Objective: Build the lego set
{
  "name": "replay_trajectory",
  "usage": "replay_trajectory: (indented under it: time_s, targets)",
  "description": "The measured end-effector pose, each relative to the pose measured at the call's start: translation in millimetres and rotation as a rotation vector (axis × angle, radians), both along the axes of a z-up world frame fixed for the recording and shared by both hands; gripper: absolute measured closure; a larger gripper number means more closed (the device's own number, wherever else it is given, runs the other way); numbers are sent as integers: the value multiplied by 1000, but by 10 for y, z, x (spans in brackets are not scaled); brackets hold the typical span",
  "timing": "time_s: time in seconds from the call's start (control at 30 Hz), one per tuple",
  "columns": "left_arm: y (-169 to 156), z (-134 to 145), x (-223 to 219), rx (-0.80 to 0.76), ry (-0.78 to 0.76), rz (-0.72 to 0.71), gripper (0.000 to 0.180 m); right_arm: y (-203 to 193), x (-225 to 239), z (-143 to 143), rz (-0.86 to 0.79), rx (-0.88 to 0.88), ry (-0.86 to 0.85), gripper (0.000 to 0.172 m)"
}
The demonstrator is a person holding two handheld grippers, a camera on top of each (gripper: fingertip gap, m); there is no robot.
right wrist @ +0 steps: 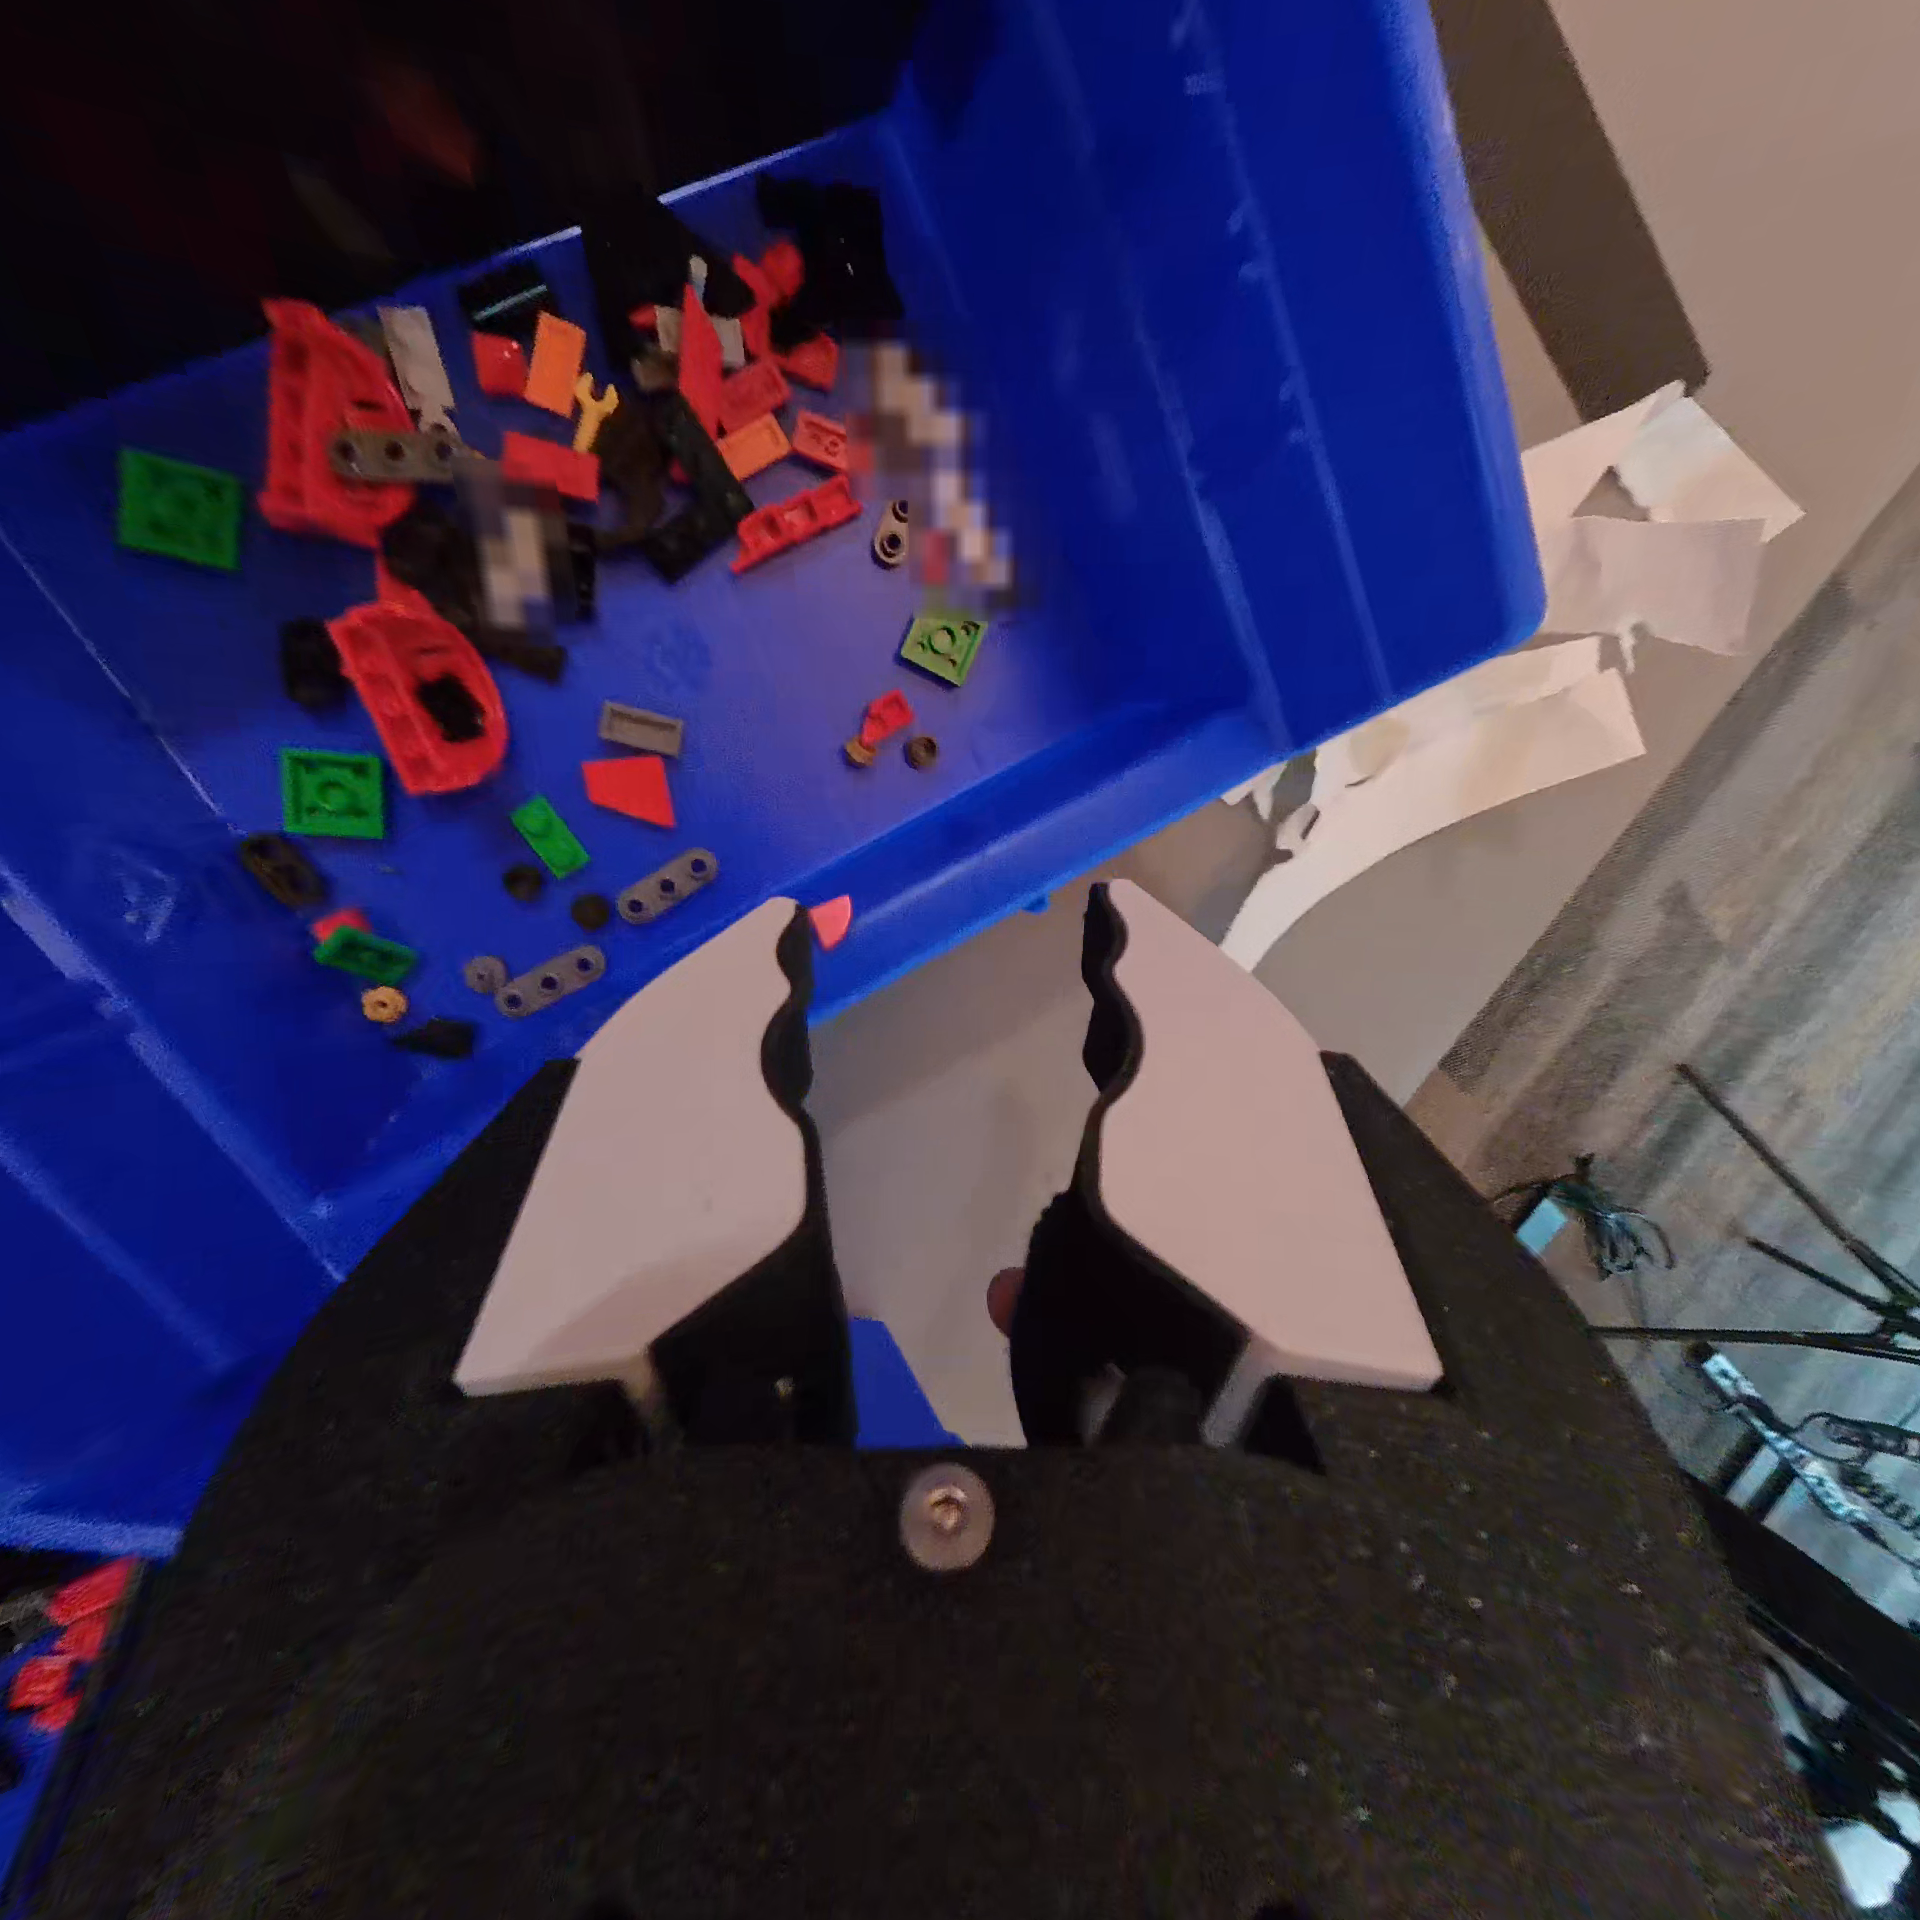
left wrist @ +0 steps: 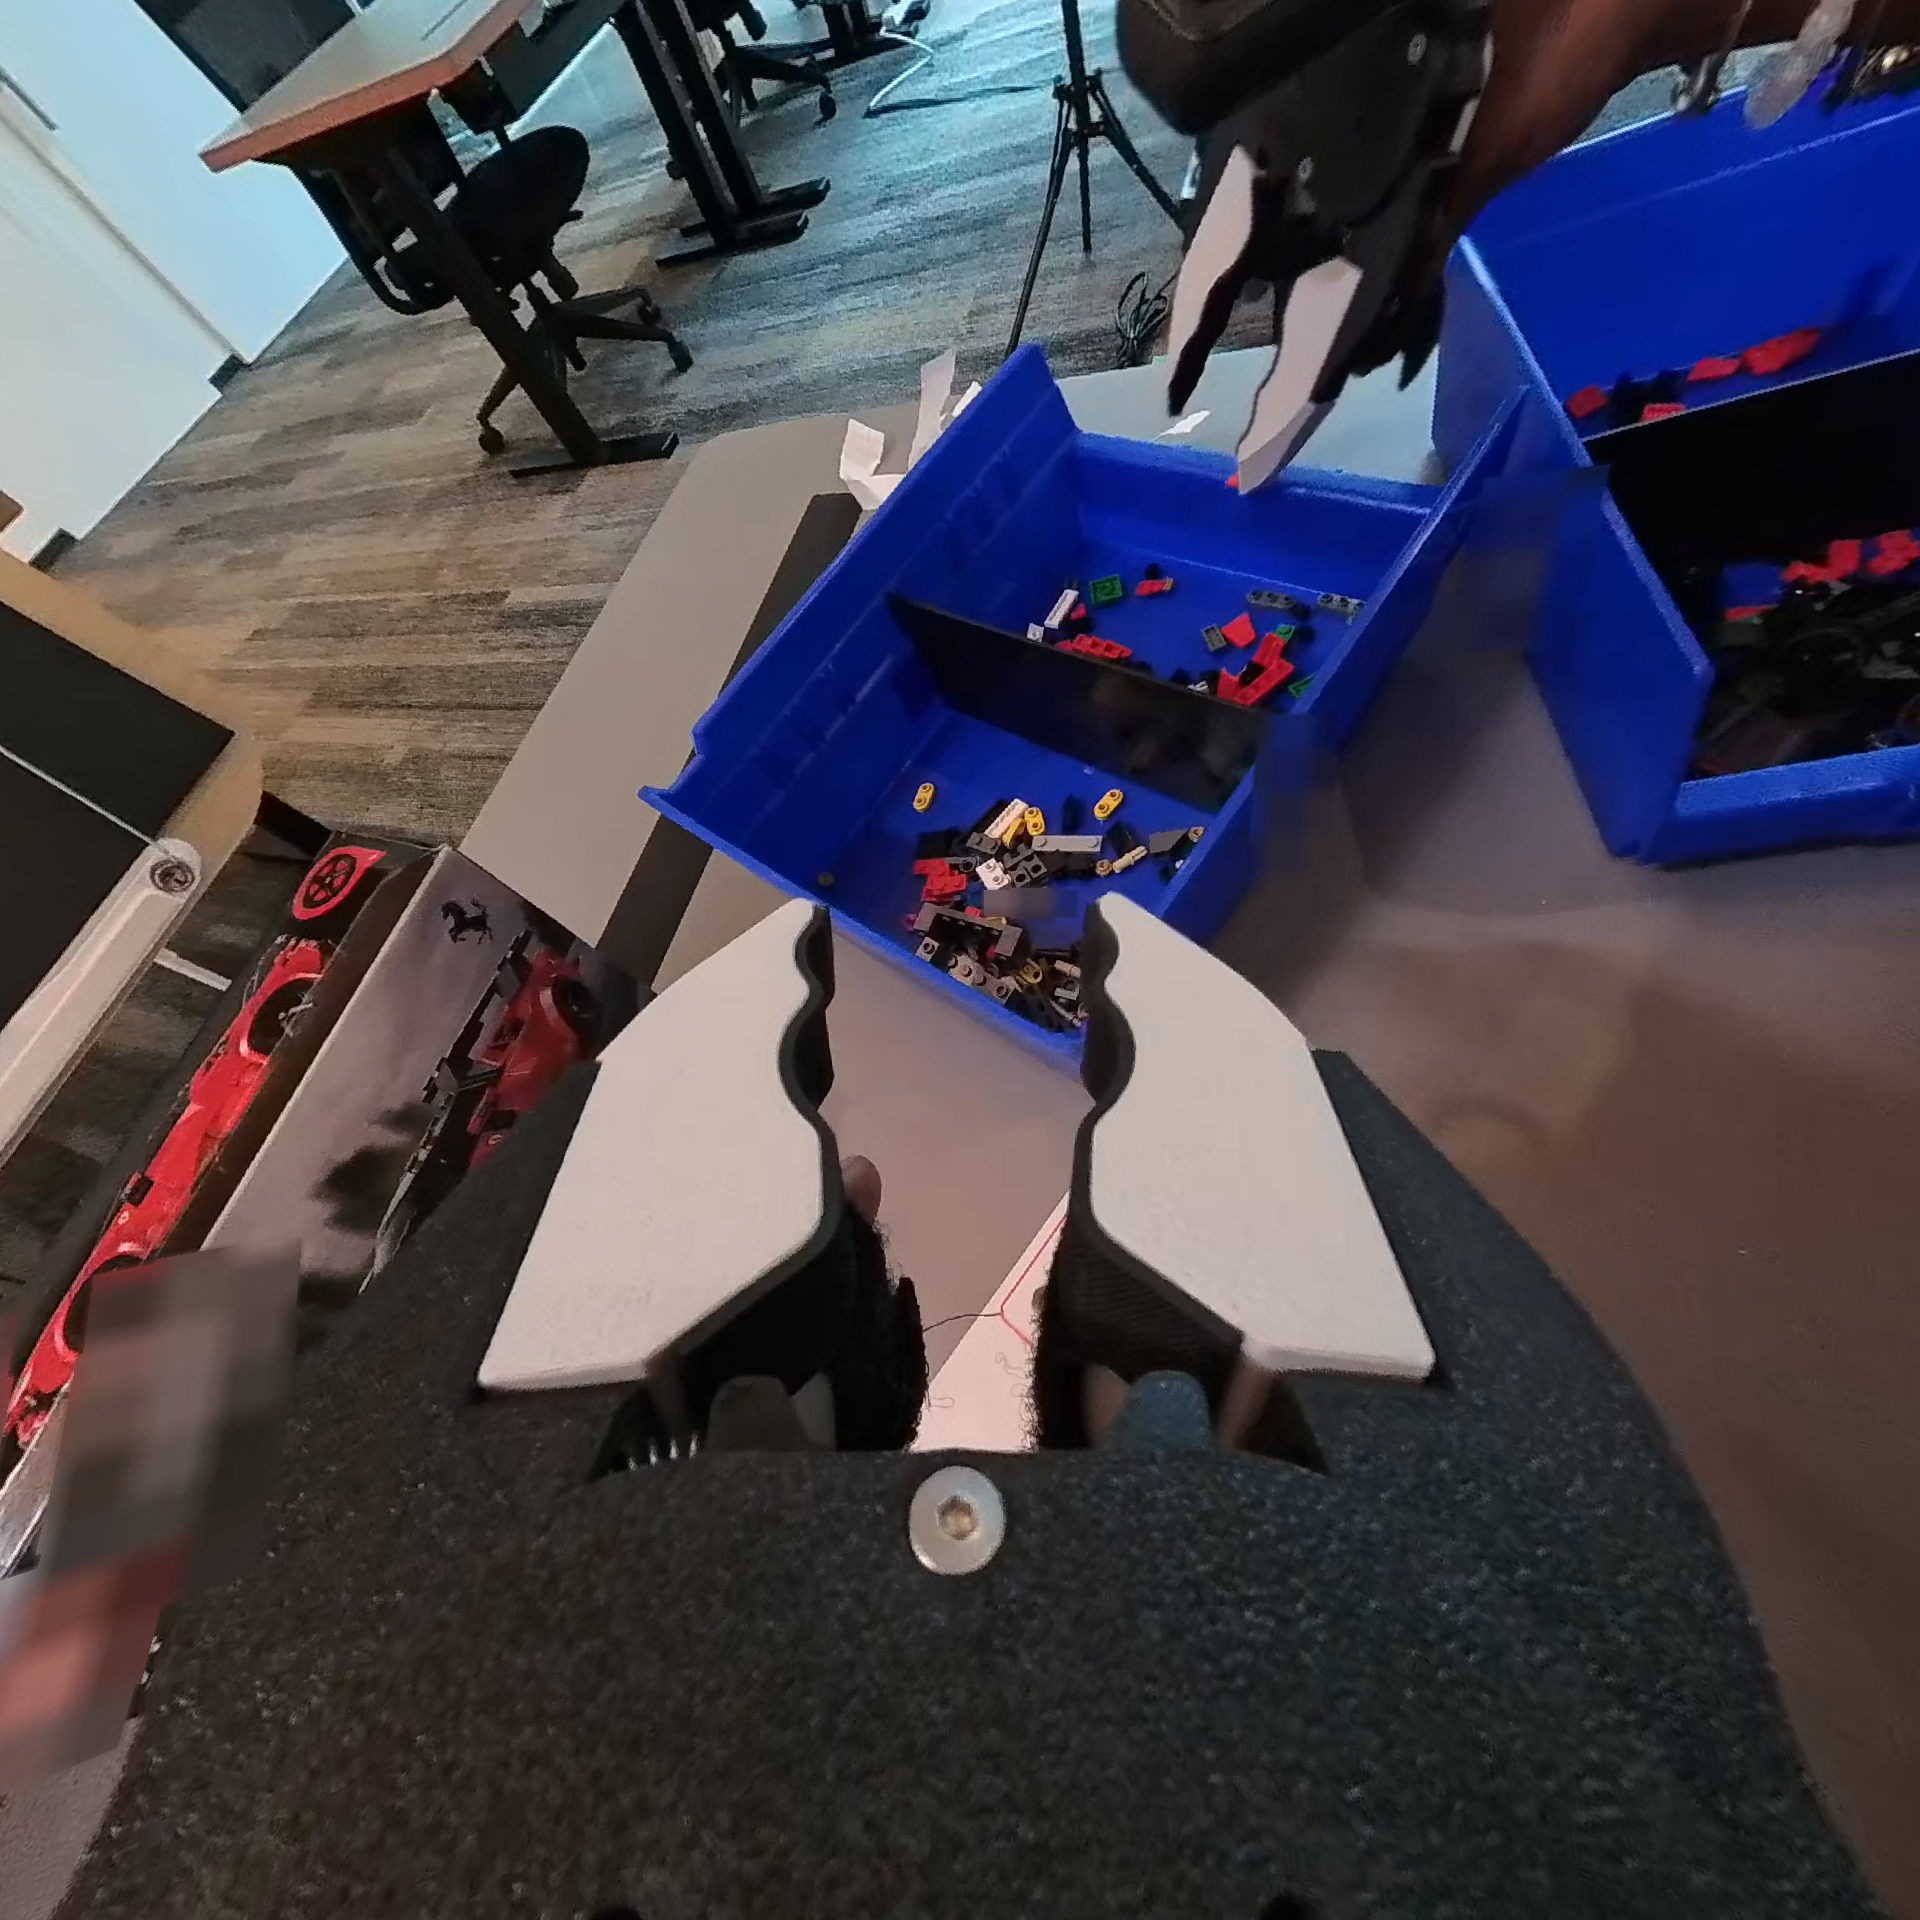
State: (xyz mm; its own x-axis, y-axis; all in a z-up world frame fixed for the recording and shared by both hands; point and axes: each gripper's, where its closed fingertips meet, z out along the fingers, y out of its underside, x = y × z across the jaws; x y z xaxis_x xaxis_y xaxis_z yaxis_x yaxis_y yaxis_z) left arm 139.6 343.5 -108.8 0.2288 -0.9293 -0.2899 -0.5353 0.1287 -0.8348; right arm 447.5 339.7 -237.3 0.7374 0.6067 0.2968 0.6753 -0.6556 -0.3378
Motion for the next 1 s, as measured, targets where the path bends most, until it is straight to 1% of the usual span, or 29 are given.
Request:
replay_trajectory:
  time_s: [0.13,0.2,0.23,0.27,0.33,0.37,0.43,0.5,0.57,0.63,0.67,0.7,0.77,0.87,0.93,1.0]
  targets:
    - [-20,21,20,2,-12,-6,136,-39,-54,37,54,47,23,120]
    - [-21,9,16,9,0,-5,136,-69,-109,3,69,33,43,116]
    - [-13,5,8,15,5,-1,135,-78,-92,-13,66,28,26,114]
    - [0,7,-3,20,7,6,135,-76,-92,-5,65,35,24,115]
    - [34,17,-22,22,0,19,136,-25,-179,93,50,88,84,121]
    - [50,13,-30,16,-2,24,136,-5,-271,158,51,108,130,122]
    - [81,-39,-57,3,21,33,134,-11,-543,263,109,111,208,120]
    - [113,-100,-103,6,65,45,130,-48,-883,342,217,100,266,115]
    - [117,-131,-130,11,89,42,128,-130,-1288,397,331,62,354,115]
    - [107,-145,-140,10,101,32,127,-206,-1645,408,429,26,393,119]
    - [111,-148,-145,7,101,33,127,-206,-1767,390,460,27,368,129]
    - [115,-151,-151,4,101,33,127,-190,-1871,374,492,42,335,134]
    - [118,-159,-176,1,108,28,126,-160,-2047,376,560,79,286,139]
    - [169,-137,-243,15,111,53,127,-58,-2096,435,565,101,243,130]
    - [180,-121,-265,19,107,56,127,-75,-2112,478,580,80,277,125]
    - [186,-117,-271,22,106,58,127,-137,-2146,495,589,45,323,127]
